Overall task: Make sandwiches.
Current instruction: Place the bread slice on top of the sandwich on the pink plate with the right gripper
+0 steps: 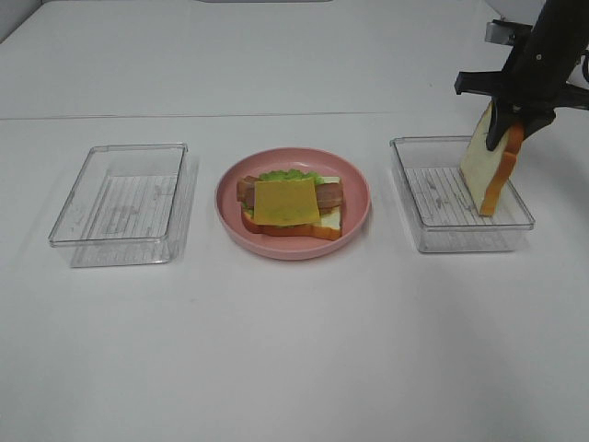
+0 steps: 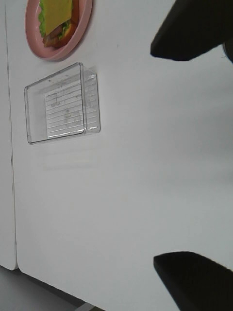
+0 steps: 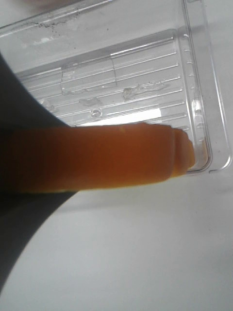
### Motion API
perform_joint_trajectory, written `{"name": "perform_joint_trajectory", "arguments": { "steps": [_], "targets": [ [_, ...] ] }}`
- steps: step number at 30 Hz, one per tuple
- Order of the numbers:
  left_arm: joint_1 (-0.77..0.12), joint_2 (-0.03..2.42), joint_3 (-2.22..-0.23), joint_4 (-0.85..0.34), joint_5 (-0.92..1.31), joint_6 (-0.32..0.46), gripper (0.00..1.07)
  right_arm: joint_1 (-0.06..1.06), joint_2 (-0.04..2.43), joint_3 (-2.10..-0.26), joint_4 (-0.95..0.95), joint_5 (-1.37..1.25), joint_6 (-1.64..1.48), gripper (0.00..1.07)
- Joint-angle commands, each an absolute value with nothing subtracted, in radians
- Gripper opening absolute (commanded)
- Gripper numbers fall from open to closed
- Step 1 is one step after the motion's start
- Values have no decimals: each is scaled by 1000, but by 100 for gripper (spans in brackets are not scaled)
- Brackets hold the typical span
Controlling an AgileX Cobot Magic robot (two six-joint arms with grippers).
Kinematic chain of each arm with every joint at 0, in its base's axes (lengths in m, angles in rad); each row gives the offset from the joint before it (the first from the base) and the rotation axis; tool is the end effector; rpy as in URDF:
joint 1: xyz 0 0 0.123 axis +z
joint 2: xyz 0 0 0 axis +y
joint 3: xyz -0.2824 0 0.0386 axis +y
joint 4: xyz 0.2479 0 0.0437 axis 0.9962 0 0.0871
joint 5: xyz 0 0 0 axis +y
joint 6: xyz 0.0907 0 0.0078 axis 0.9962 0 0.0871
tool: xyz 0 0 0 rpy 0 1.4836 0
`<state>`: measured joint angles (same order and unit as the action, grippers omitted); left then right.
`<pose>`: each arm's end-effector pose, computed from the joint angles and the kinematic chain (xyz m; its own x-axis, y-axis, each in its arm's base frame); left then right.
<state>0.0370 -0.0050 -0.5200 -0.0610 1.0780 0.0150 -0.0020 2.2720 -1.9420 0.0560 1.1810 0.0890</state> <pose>-0.0086 -0.0052 0.2814 -0.4483 -0.0305 -0.8934 0.0048 0.9993 -0.0365 0.4736 0.0038 0.1849 -0.9837 0.1119 -0.1405 0.1033 0.9924 0.0671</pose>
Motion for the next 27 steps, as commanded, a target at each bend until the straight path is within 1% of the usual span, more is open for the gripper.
{"name": "perform_joint_trajectory", "arguments": {
  "steps": [1, 4, 11, 13, 15, 16, 18, 19, 20, 21, 22, 23, 24, 25, 26, 27],
  "targets": [
    [41, -25, -517, -70, 1075, 14, 100, -3, 2270, -1962, 79, 1270, 87, 0],
    [41, -25, -517, -70, 1075, 14, 100, -3, 2256, -1990, 78, 1328, 104, 0],
    [41, -25, -517, -70, 1075, 14, 100, -1, 2155, -1990, 95, 1329, 160, 0],
    [41, -25, -517, -70, 1075, 14, 100, -1, 2119, -1983, 130, 1329, 161, 0],
    [41, -25, -517, -70, 1075, 14, 100, -1, 2054, -1950, 220, 1319, 136, 0],
    [41, -25, -517, -70, 1075, 14, 100, -1, 2054, -1950, 220, 1319, 136, 0],
    [41, -25, -517, -70, 1075, 14, 100, -1, 1994, -1879, 357, 1269, 72, 0],
    [41, -25, -517, -70, 1075, 14, 100, -1, 1994, -1879, 357, 1269, 72, 0],
    [41, -25, -517, -70, 1075, 14, 100, -1, 1961, -1819, 471, 1249, 11, 0],
    [41, -25, -517, -70, 1075, 14, 100, -1, 1950, -1782, 537, 1242, -22, 0],
    [41, -25, -517, -70, 1075, 14, 100, -1, 1950, -1782, 537, 1242, -22, 0],
    [41, -25, -517, -70, 1075, 14, 100, -1, 1923, -1710, 669, 1223, -108, 0],
    [41, -25, -517, -70, 1075, 14, 100, -1, 1923, -1710, 669, 1223, -108, 0],
    [41, -25, -517, -70, 1075, 14, 100, -1, 1907, -1652, 787, 1219, -192, 0],
    [41, -25, -517, -70, 1075, 14, 100, -1, 1903, -1630, 836, 1219, -223, 0],
    [41, -25, -517, -70, 1075, 14, 100, -1, 1903, -1630, 836, 1219, -223, 0]
  ]
}}
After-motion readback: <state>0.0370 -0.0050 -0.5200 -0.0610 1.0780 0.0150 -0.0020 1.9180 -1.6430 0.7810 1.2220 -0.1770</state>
